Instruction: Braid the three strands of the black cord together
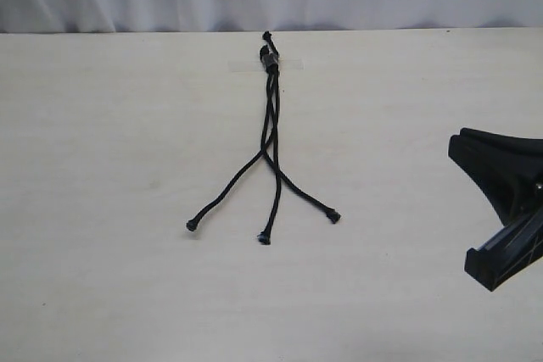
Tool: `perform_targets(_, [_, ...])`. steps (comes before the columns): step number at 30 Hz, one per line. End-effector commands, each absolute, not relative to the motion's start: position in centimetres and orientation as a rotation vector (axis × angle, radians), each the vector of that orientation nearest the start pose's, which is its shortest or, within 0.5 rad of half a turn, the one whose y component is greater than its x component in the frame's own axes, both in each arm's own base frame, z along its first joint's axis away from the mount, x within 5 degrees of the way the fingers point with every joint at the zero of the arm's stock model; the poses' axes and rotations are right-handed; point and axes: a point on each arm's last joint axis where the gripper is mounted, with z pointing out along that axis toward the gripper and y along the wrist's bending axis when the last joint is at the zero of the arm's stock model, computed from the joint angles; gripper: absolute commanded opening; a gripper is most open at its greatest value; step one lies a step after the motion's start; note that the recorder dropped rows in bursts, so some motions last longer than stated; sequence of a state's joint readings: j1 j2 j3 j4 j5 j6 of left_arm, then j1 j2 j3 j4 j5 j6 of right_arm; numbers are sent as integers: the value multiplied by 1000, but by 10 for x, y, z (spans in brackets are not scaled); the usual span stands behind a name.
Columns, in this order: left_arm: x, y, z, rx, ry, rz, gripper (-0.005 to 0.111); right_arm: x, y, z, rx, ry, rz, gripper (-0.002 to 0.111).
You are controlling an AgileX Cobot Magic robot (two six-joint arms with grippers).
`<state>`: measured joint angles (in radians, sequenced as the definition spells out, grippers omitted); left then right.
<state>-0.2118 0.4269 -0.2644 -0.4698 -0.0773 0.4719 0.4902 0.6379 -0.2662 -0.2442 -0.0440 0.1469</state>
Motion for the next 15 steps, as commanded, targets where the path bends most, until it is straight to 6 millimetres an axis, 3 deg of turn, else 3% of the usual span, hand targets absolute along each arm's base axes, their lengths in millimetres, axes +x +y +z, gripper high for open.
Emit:
perform_targets(1, [82, -13, 268, 105, 1477, -142, 0, 115, 62, 251, -529, 1731, 289, 4])
perform_targets(8, [64, -10, 257, 113, 1419, -161, 0, 115, 62, 251, -529, 1731, 289, 4])
perform_targets(15, [63, -10, 258, 109, 1406, -160, 0, 115, 62, 251, -529, 1731, 289, 4])
